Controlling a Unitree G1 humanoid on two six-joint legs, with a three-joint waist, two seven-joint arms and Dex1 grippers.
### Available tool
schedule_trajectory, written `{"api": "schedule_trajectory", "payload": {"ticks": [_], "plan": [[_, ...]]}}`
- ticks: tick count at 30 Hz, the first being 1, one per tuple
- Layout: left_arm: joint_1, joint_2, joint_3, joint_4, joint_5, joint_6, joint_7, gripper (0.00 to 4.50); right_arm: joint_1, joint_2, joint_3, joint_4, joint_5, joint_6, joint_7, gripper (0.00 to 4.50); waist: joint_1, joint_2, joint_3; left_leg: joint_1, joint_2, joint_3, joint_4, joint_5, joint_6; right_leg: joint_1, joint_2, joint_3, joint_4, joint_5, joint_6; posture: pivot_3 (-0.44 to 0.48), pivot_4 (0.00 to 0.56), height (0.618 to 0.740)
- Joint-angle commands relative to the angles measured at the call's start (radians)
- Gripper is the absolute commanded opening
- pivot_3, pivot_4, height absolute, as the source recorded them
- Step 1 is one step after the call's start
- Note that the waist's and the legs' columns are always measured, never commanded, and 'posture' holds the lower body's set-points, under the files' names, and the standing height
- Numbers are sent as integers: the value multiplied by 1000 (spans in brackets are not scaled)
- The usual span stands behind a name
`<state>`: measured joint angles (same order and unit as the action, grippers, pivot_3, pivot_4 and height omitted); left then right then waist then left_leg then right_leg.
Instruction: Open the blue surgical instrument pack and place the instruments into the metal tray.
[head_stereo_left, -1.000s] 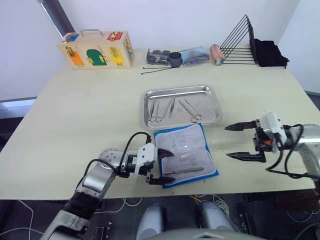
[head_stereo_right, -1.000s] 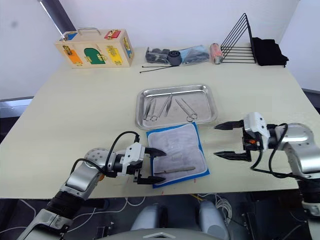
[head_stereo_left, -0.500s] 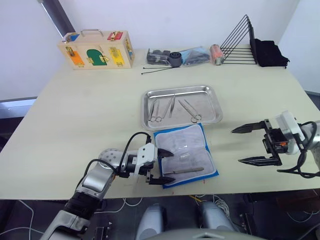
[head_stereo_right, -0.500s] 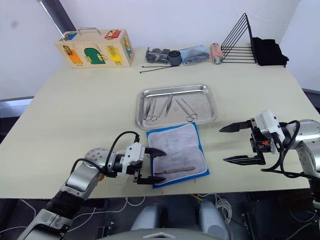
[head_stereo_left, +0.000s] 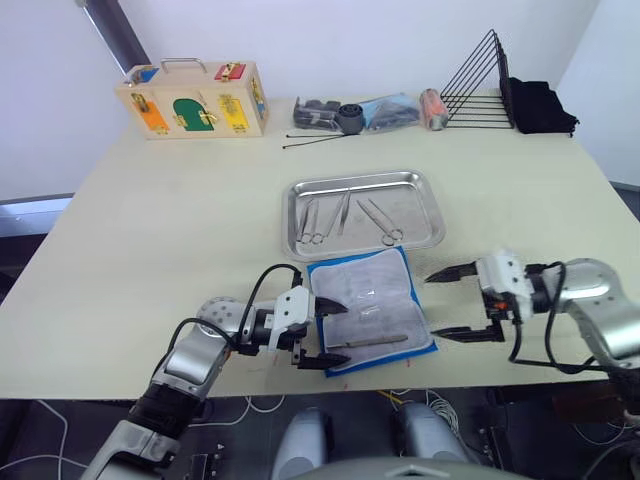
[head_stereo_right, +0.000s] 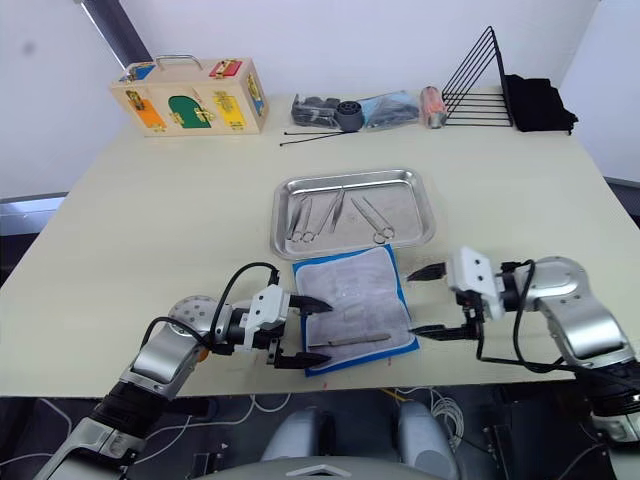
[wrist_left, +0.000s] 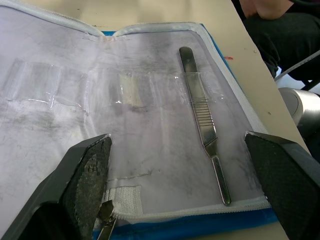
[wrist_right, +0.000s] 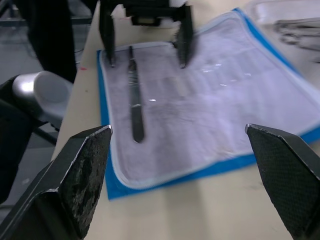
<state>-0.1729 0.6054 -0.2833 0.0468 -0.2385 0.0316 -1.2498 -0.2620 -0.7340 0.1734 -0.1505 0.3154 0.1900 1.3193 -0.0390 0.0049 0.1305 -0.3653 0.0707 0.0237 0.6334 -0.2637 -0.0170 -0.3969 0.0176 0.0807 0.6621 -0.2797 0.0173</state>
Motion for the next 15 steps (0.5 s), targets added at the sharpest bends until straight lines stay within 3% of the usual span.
{"api": "schedule_trajectory", "payload": {"ticks": [1,15], "plan": [[49,21,-65,118,83,55,4,4500,-29,21,21,0,-27,-30,-21,4477,0,0,0,0,0,0,0,0,0,0,0,0,0,0,0,0,150,740],[48,27,-64,112,83,56,1,4500,-112,139,191,242,-193,-217,-10,4477,0,-2,2,0,0,1,0,0,0,0,0,0,0,0,0,0,150,740]]}}
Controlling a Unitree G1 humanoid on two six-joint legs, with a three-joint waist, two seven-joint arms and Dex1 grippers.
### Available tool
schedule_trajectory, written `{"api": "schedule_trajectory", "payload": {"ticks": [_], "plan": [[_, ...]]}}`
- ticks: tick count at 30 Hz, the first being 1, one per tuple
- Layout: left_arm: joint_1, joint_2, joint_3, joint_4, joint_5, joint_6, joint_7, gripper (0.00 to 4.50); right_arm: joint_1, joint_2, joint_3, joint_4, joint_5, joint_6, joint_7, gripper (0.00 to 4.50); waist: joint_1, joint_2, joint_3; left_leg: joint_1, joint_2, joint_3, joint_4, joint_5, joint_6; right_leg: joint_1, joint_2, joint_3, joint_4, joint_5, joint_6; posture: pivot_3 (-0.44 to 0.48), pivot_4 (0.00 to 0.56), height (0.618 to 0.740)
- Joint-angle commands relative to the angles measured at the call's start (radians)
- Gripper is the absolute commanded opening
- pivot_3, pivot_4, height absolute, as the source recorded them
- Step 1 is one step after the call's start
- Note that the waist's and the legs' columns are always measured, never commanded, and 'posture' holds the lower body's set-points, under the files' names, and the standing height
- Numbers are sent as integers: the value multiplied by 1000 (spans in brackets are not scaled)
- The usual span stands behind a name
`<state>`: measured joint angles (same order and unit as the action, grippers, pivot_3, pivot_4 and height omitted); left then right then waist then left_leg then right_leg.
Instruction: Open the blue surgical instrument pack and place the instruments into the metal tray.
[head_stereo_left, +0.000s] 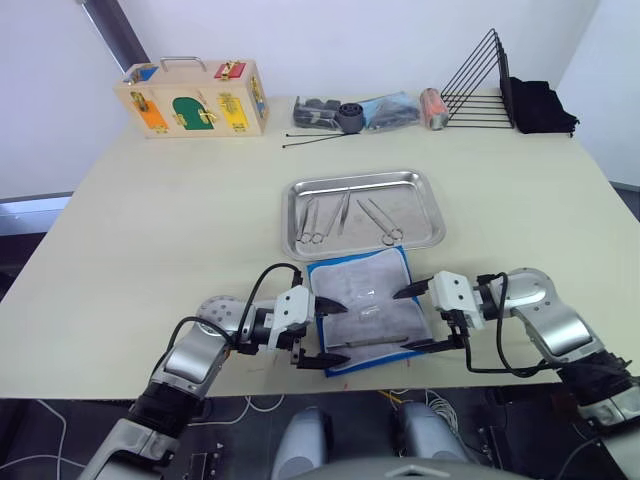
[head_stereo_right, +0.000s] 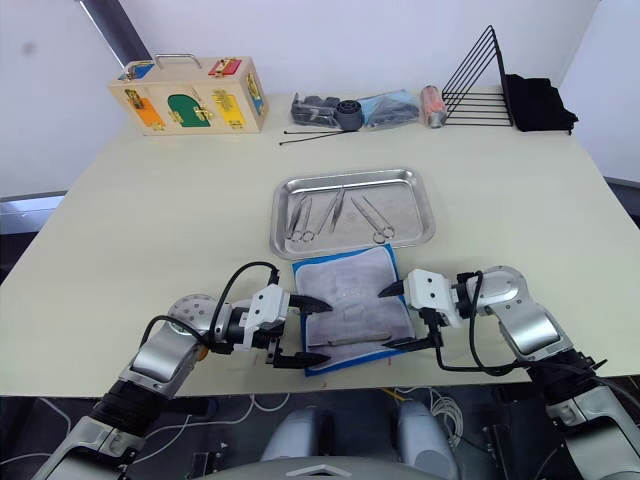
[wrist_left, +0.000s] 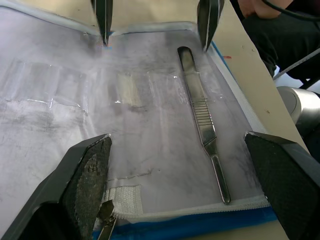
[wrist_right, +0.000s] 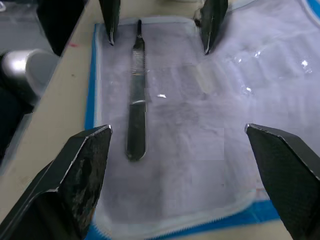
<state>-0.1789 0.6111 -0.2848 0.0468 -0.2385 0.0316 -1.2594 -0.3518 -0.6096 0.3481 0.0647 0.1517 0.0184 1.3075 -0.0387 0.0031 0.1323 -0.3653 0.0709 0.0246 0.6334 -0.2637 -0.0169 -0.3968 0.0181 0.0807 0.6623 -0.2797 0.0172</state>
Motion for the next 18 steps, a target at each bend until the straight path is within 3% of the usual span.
{"api": "schedule_trajectory", "payload": {"ticks": [1,5,6,9,15,18], "plan": [[56,23,-62,111,83,57,10,4500,-26,23,23,44,-39,-51,-5,4477,-1,0,0,0,0,0,0,0,0,0,0,0,0,0,0,0,150,740],[57,23,-63,109,82,57,11,4500,-22,27,50,88,-73,-66,1,4477,-1,-1,0,1,0,0,0,0,0,0,0,0,0,0,0,0,150,740],[57,23,-62,109,83,56,12,4500,-18,25,55,94,-76,-67,3,4240,-1,-1,-1,1,0,0,0,0,0,1,0,0,0,0,0,0,150,740],[60,25,-61,106,82,56,13,4500,-7,16,64,107,-76,-76,20,3113,-2,-2,-1,2,0,0,0,0,0,1,0,1,0,0,0,0,150,740],[66,32,-61,102,81,54,11,4500,4,-2,66,130,-82,-101,36,203,-2,-4,-4,4,1,0,0,0,0,3,0,1,0,0,0,0,150,740],[67,33,-62,102,81,52,11,4500,7,-6,63,123,-79,-100,37,89,-2,-4,-4,4,1,0,0,0,0,3,0,1,0,0,0,0,150,740]]}}
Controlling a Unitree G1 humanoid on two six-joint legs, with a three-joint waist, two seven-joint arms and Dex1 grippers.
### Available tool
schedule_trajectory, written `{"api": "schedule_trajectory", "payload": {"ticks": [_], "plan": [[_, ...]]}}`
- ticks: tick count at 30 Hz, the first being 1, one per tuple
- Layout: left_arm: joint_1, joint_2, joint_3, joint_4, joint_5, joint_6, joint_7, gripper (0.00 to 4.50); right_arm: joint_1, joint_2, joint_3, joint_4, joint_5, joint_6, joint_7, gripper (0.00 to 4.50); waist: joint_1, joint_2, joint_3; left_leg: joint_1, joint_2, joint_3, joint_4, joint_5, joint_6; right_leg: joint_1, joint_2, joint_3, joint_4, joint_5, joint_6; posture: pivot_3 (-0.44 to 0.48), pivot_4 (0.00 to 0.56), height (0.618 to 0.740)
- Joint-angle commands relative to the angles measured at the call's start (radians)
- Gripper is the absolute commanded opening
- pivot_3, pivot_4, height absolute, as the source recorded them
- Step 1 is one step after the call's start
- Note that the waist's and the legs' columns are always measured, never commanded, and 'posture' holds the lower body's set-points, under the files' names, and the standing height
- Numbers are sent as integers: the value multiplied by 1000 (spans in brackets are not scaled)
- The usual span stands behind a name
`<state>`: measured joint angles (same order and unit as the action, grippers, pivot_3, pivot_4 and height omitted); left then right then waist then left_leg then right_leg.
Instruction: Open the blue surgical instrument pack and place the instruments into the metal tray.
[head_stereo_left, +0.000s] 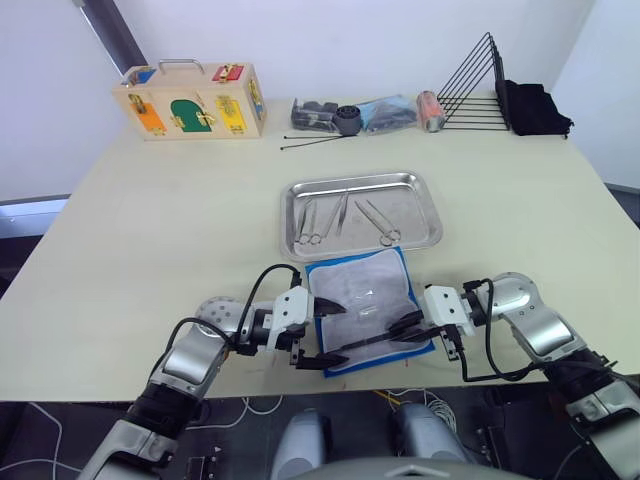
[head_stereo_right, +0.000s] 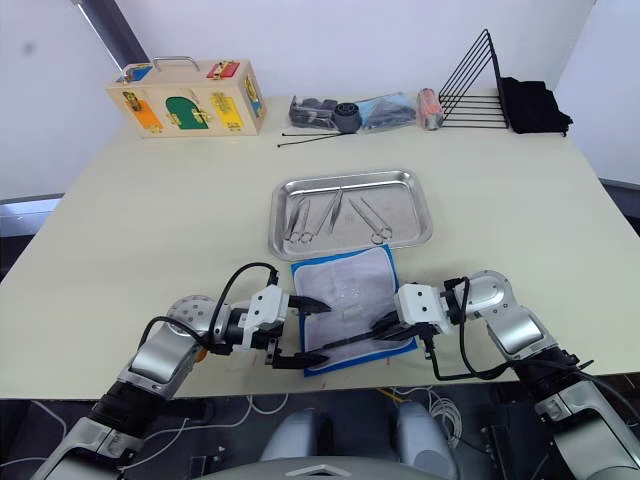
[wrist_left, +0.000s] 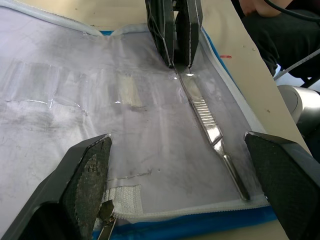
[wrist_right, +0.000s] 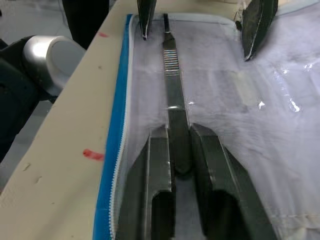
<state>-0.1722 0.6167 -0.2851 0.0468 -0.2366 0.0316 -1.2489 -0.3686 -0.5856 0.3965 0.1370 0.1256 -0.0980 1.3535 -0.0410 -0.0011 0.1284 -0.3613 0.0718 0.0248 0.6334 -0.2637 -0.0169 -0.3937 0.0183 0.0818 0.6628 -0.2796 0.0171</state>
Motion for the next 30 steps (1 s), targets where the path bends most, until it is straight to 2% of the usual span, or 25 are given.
{"api": "schedule_trajectory", "payload": {"ticks": [1,7,20,30], "plan": [[60,27,-61,103,80,51,0,4500,24,-31,13,45,-51,18,-8,89,0,0,0,0,0,0,0,0,0,0,0,0,0,0,0,0,150,740],[62,25,-64,103,79,50,-1,4500,20,-34,7,-22,-40,31,-11,89,0,0,0,0,0,0,0,0,0,0,0,0,0,0,0,0,150,740],[66,29,-61,106,77,47,-4,4500,8,-94,-22,-298,-13,219,-40,89,0,2,2,-1,0,0,0,0,0,-1,0,0,0,0,0,0,150,740],[64,24,-64,114,79,42,-3,4500,-9,-156,-59,-346,-3,243,-37,89,0,2,4,-2,0,1,0,0,0,-3,0,0,0,0,0,0,150,740]]}}
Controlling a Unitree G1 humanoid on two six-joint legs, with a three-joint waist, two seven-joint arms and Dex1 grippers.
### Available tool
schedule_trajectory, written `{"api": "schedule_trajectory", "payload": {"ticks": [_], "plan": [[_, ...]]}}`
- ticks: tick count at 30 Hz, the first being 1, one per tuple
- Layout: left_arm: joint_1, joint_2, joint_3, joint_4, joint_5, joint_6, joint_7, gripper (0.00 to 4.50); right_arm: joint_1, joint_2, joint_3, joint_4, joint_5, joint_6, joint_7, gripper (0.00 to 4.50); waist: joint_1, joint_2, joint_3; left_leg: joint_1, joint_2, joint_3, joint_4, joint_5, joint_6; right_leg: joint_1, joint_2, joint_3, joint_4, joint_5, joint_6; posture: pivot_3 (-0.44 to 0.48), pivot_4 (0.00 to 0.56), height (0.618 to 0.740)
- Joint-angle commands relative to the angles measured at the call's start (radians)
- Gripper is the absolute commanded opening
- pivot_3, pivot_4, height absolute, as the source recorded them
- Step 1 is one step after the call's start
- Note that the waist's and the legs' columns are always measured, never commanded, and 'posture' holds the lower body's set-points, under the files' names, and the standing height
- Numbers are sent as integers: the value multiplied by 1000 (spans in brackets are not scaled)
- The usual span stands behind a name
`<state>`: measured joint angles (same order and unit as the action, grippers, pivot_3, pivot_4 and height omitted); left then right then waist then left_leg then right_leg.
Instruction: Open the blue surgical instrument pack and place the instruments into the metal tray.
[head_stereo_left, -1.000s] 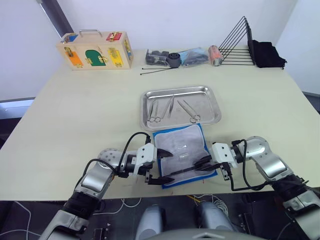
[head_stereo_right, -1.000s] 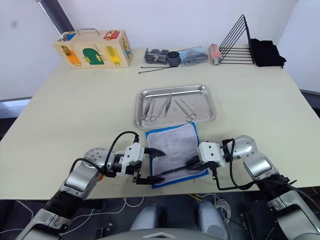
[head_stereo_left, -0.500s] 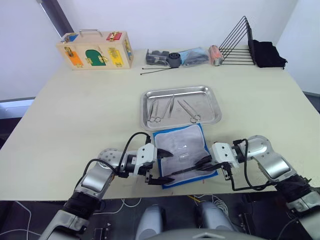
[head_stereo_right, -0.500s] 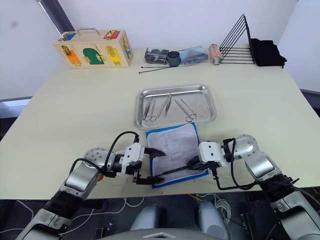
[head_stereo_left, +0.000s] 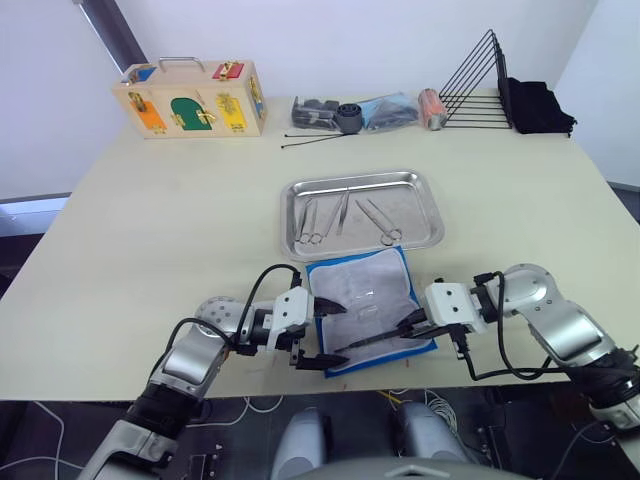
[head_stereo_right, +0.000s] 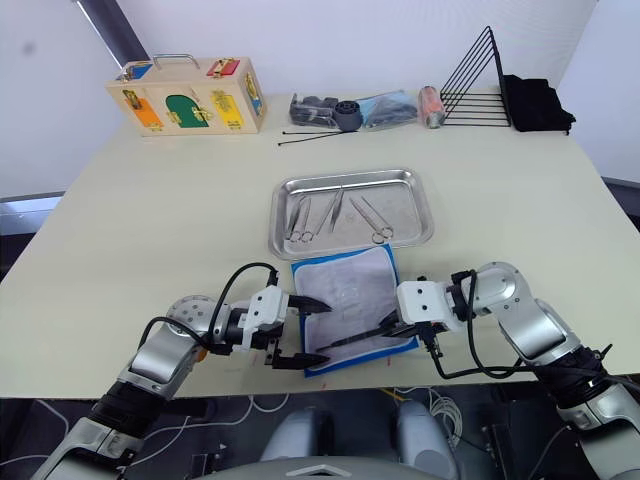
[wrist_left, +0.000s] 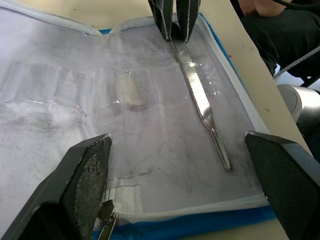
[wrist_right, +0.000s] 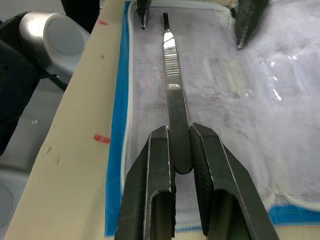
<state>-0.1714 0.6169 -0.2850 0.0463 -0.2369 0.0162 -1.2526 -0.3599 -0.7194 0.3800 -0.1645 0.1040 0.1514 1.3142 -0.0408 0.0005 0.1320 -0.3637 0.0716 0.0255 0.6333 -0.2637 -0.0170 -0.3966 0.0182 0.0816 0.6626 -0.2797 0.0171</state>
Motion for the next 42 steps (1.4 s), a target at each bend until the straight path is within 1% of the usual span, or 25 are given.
{"api": "schedule_trajectory", "payload": {"ticks": [1,15,32,37,42], "plan": [[62,22,-64,116,80,57,1,4500,-20,-30,-43,-45,16,-10,5,89,0,0,0,0,0,0,0,0,0,0,0,0,0,0,0,0,150,740],[61,21,-65,123,83,51,3,4500,-11,-129,-80,-19,16,-72,31,89,0,0,1,0,0,0,0,0,0,0,0,0,0,0,0,0,150,740],[53,17,-67,132,84,45,0,4500,27,-269,-221,17,99,-81,95,89,0,0,2,0,0,1,0,0,0,0,0,0,0,0,0,0,150,740],[52,17,-67,131,83,46,-2,4500,20,-265,-274,32,155,-82,105,89,0,0,2,0,0,1,0,0,0,0,0,0,0,0,0,0,150,740],[51,13,-68,130,83,47,-2,4500,12,-232,-307,27,217,8,60,89,0,0,2,0,0,1,0,0,0,0,0,0,0,0,0,0,150,740]]}}
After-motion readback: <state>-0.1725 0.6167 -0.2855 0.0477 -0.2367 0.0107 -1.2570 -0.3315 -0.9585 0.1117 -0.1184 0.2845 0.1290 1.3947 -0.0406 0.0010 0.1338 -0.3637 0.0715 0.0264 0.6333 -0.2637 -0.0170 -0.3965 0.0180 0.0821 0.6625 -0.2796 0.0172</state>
